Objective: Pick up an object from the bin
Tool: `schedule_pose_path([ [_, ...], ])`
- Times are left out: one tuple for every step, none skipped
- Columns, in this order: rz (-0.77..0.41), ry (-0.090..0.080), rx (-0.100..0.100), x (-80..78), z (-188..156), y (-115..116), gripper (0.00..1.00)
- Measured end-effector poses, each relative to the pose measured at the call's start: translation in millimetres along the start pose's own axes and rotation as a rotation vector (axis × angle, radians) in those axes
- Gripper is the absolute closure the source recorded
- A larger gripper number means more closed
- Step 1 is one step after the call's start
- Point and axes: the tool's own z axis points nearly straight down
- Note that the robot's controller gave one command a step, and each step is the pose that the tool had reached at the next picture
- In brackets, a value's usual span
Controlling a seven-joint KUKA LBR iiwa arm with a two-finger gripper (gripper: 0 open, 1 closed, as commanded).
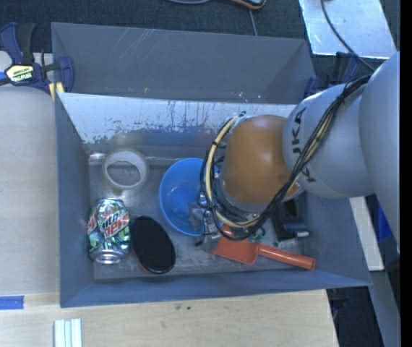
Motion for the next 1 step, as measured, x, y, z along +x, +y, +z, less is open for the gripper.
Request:
schedule_pose_path([
  [0.0, 0.0, 0.0, 0.0, 0.0, 0.0, 1.0],
])
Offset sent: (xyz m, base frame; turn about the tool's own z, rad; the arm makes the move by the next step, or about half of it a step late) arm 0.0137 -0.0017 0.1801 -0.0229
